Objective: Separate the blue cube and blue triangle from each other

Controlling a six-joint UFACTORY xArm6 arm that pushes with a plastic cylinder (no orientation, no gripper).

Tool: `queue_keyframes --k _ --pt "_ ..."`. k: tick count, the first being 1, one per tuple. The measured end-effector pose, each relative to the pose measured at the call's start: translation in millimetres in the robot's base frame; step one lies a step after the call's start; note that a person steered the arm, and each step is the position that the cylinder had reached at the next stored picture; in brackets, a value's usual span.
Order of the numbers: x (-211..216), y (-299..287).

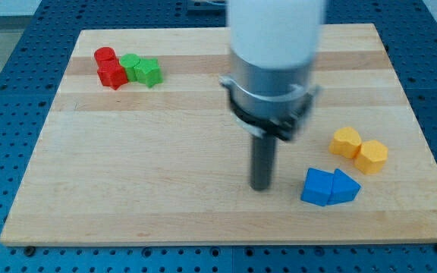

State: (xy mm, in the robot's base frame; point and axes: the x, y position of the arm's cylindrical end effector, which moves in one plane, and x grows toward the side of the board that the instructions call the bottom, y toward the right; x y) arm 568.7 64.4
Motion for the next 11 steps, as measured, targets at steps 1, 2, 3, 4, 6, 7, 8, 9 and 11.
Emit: queue_keyframes --k 1,2,3,4,6,7,8,9,11 --pt "31.8 22.2" --pt "35.1 25.0" --pt "39.8 116.2" --pt "39.7 131.1" --pt "-17.9 85.4" --pt "-17.9 85.4" --pt "-17.9 61.3" --pt "-17.9 17.3" --pt "-15.4 -2.8"
